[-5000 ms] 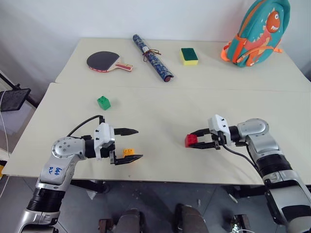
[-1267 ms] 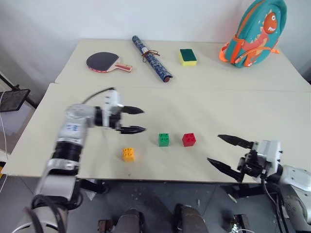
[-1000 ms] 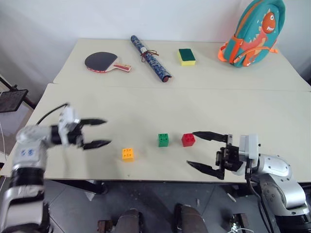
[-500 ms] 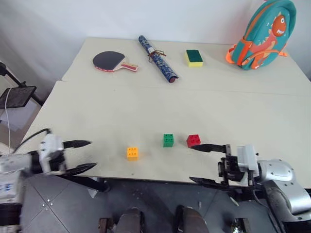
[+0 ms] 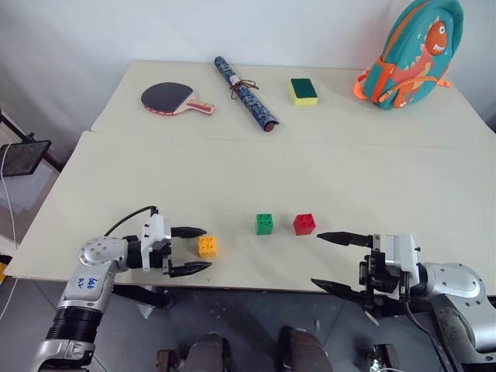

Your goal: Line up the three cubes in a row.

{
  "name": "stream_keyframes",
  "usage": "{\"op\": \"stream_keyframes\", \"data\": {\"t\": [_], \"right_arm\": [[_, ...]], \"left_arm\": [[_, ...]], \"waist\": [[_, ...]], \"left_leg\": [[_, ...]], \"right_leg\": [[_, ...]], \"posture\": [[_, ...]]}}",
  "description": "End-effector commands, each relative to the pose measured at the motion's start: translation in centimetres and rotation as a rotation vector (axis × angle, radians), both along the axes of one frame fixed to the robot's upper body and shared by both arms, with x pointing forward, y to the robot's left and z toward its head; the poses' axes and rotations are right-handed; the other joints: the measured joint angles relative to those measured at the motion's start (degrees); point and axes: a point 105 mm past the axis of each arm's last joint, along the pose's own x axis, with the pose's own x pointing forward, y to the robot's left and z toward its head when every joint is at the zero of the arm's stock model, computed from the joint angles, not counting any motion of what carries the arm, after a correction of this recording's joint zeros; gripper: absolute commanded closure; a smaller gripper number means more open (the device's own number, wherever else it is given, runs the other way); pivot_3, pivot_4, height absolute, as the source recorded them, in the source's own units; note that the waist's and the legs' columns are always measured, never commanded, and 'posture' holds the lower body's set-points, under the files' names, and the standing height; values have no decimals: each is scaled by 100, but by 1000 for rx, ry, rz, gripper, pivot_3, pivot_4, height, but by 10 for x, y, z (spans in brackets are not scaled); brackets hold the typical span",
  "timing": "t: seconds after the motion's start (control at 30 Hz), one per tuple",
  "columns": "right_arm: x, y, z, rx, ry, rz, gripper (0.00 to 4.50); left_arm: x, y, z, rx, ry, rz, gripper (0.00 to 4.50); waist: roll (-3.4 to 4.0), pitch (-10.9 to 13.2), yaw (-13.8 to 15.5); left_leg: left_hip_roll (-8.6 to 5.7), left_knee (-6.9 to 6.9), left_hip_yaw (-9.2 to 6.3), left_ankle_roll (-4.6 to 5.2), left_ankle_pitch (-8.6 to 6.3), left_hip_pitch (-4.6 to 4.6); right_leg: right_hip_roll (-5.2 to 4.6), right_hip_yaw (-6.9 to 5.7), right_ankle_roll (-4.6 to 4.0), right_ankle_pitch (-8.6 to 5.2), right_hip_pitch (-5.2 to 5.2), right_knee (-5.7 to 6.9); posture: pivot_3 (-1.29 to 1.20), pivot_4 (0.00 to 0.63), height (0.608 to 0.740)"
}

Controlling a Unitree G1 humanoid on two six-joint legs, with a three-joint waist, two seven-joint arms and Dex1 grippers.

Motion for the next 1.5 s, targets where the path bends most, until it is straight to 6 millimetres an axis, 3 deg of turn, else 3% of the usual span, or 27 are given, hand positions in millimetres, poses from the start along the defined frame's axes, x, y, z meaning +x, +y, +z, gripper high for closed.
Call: {"op": "stream_keyframes", "data": {"t": [0.03, 0.2, 0.27, 0.4, 0.57, 0.8, 1.03, 1.33, 1.5], "right_arm": [[-2, -1, 9, 7, -53, -19, 0], [-1, -2, 9, 15, -55, -53, 0], [-1, -3, 8, 17, -54, -64, 0], [2, -8, 6, 7, -43, -83, 0], [5, -10, 9, -1, -56, -97, 0], [3, -12, 11, -1, -66, -121, 0], [1, -11, 9, 5, -61, -137, 0], [0, -12, 7, 8, -53, -130, 0], [2, -13, 3, 3, -45, -125, 0]], "left_arm": [[4, 2, 13, -2, -48, -20, 1512], [15, -9, 29, -38, -45, -92, 3024], [21, -13, 33, -30, -43, -119, 3024], [62, -36, 39, 54, -109, -175, 3024], [76, -56, 33, 96, -110, -241, 3024], [68, -53, 27, 123, -90, -340, 3024], [62, -33, 24, 142, -76, -333, 3024], [53, -26, 24, 136, -41, -358, 3024], [52, -21, 24, 143, -25, -344, 1398]], "waist": [[0, 0, 18], [0, 0, 57], [0, 0, 65], [-1, 0, 99], [-4, -1, 18], [-7, 1, -19], [-7, 1, 10], [-7, 1, 24], [-7, 1, 25]], "left_leg": [[0, 0, 0, 0, 0, 0], [0, 1, 3, 0, 0, 0], [-2, 5, 2, 0, 0, -4], [-6, 8, 2, 4, 4, -5], [-9, 3, 21, 16, -5, -4], [-2, -2, 45, 18, -9, -3], [-1, 4, 45, 20, -11, -2], [-1, 4, 46, 21, -11, -1], [-1, 4, 46, 21, -11, -2]], "right_leg": [[0, 0, 0, 0, 0, 0], [0, 0, 0, 0, 0, 0], [0, -1, 0, 0, 0, 0], [0, -4, 0, 0, 3, -2], [-1, -6, 5, 2, 3, -14], [-1, -6, 5, 2, -11, -15], [-2, -2, 5, 3, -11, -11], [-2, -1, 5, 3, -11, -9], [-2, -1, 5, 3, -11, -10]], "posture": [[0, 150, 740], [0, 150, 740], [0, 150, 740], [0, 150, 740], [0, 150, 740], [0, 150, 740], [0, 150, 740], [0, 150, 740], [0, 150, 740]]}}
